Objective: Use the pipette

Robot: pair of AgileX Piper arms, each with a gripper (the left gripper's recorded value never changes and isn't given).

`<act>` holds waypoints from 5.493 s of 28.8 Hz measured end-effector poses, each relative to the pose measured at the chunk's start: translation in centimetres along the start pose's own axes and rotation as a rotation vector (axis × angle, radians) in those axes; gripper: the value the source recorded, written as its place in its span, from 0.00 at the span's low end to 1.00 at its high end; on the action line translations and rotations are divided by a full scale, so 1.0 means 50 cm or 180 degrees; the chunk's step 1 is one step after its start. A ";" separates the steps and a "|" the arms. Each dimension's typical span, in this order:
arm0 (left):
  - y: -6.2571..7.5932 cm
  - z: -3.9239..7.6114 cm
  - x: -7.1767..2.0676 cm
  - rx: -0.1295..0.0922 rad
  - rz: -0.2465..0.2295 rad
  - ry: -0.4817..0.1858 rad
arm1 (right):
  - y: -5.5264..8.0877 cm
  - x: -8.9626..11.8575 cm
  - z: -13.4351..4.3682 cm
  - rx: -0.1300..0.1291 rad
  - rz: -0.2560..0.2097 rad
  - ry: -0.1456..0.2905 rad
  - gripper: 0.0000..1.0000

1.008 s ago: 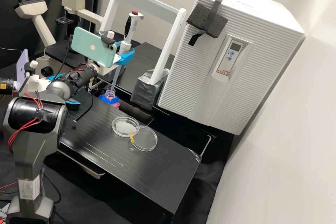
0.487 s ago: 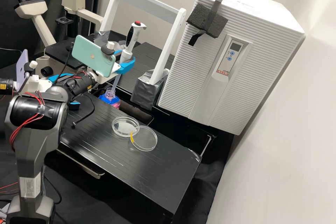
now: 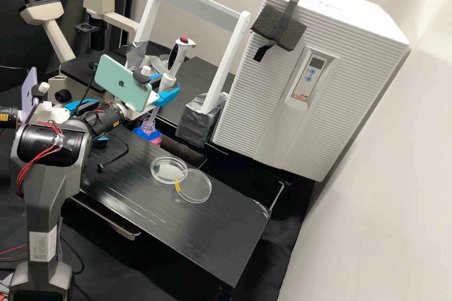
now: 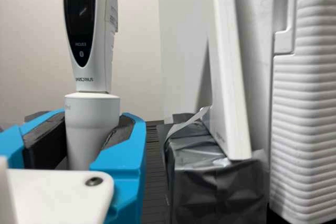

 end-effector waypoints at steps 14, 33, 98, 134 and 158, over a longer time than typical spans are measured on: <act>-0.003 0.000 -0.004 -0.0023 0.0020 0.0009 | -0.005 -0.005 -0.004 0.0027 -0.0024 -0.0007 0.00; -0.003 0.000 -0.004 -0.0023 0.0020 0.0009 | 0.004 0.000 -0.001 0.0080 -0.0021 -0.0086 0.00; -0.023 0.135 -0.060 -0.0059 -0.0134 -0.0753 | 0.291 -0.084 -0.004 0.0074 0.0492 0.0551 0.00; -0.027 0.143 -0.031 -0.0077 -0.0113 -0.0792 | 0.296 -0.171 0.070 -0.0284 0.0263 0.0420 0.00; -0.028 0.142 -0.032 -0.0078 -0.0118 -0.0786 | 0.330 -0.140 -0.033 -0.0112 0.0296 0.0877 0.00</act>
